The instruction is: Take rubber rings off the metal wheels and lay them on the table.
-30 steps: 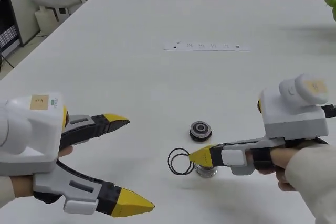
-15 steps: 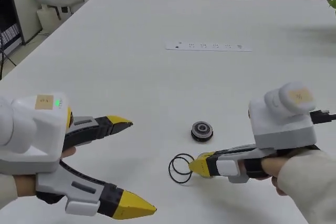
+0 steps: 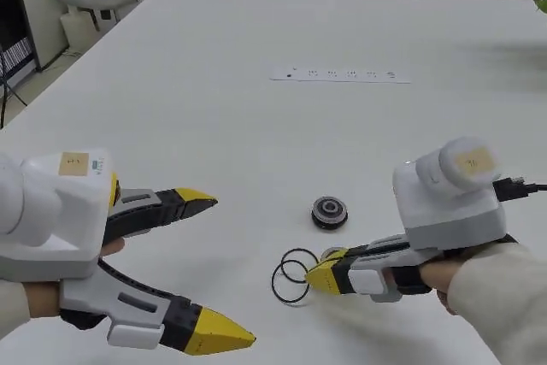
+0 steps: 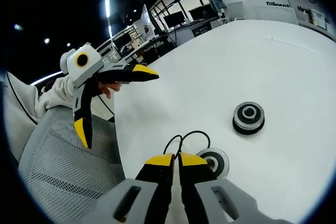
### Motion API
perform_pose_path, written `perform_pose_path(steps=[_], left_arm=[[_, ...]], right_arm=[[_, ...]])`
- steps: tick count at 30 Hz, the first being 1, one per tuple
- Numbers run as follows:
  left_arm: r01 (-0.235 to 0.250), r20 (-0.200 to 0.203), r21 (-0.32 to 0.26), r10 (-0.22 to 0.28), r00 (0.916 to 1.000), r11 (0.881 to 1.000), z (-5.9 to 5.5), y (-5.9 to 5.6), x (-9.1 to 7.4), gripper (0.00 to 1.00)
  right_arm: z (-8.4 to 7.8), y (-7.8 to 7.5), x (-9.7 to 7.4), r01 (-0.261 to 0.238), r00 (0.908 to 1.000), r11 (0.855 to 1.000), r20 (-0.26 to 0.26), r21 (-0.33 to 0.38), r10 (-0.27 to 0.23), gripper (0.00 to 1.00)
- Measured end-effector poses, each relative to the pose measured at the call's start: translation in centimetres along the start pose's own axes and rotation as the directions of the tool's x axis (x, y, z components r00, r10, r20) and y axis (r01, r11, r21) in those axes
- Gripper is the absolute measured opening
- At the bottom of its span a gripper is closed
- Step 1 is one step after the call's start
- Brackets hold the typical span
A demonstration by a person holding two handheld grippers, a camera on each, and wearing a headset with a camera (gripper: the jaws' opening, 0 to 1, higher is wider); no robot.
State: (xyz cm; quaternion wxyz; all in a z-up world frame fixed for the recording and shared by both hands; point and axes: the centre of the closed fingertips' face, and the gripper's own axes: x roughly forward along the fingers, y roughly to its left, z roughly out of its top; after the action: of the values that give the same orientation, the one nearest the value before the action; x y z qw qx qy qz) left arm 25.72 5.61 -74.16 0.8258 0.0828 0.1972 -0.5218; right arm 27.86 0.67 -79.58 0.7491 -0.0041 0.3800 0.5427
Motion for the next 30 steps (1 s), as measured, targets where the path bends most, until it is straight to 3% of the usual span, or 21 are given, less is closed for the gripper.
perform_pose_path(steps=[8, 21, 24, 30], left_arm=[[0.002, 0.0, -0.001, -0.002, 1.0, 1.0, 0.0, -0.1, 0.0, 0.99], [-0.011, 0.017, -0.008, 0.011, 0.9998, 1.0, 0.3, 0.2, -0.1, 0.99], [-0.022, 0.056, -0.012, 0.022, 0.9982, 1.0, 1.5, 0.4, -0.3, 1.0], [-0.042, 0.092, -0.062, 0.048, 0.9946, 0.997, 2.4, 1.5, -0.4, 1.0]], right_arm=[[0.1, -0.1, -0.4, 0.016, 0.9998, 0.998, -0.013, -0.063, -0.016, 0.05], [0.9, -0.9, -2.1, 0.037, 0.999, 0.999, 0.024, -0.027, -0.037, 0.07], [0.9, -0.9, -2.5, 0.035, 0.999, 0.999, 0.029, -0.014, -0.035, 0.1], [1.7, -1.0, -4.1, 0.027, 0.9982, 1.0, 0.055, -0.013, -0.026, 0.11]])
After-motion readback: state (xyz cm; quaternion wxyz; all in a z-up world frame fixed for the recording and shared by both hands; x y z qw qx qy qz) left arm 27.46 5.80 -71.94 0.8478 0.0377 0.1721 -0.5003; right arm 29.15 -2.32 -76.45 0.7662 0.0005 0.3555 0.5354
